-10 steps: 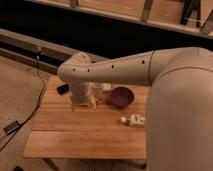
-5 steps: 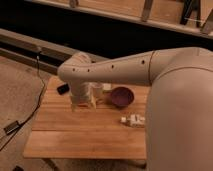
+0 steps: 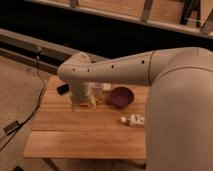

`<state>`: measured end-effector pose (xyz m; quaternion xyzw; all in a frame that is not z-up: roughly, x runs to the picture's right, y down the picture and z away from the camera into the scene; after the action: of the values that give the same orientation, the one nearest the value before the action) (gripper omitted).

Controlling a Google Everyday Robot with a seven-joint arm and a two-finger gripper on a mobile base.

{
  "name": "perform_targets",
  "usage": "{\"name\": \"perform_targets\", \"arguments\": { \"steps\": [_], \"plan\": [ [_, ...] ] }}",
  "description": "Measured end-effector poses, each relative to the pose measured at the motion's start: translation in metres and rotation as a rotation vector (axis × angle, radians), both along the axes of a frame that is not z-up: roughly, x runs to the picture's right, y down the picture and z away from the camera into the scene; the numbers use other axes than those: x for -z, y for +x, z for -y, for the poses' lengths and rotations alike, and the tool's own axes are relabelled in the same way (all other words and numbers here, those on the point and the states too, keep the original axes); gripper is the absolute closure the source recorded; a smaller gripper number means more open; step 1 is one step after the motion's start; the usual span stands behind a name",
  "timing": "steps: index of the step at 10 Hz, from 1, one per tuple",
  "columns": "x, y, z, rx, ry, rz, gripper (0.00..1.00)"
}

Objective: Place the pepper in the ceramic bowl

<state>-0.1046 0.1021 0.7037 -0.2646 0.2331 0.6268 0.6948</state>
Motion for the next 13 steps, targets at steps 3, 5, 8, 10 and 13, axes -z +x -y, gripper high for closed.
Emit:
{"name": "perform_targets", "arguments": {
  "steps": [3, 5, 8, 10, 13],
  "plan": [
    [-0.008, 0.012, 0.002, 0.191, -0.011, 0.102, 0.35],
    [-0.025, 0.026, 0.006, 0.366, -0.018, 0.201, 0.35],
    [-0.059, 0.043, 0.012, 0.586, -0.032, 0.324, 0.35],
    [-0.085, 0.048, 0.018, 0.710, -0.042, 0.392, 0.35],
    [-0.114, 0.038, 0.028, 0.844, -0.040, 0.456, 0.35]
  ]
}}
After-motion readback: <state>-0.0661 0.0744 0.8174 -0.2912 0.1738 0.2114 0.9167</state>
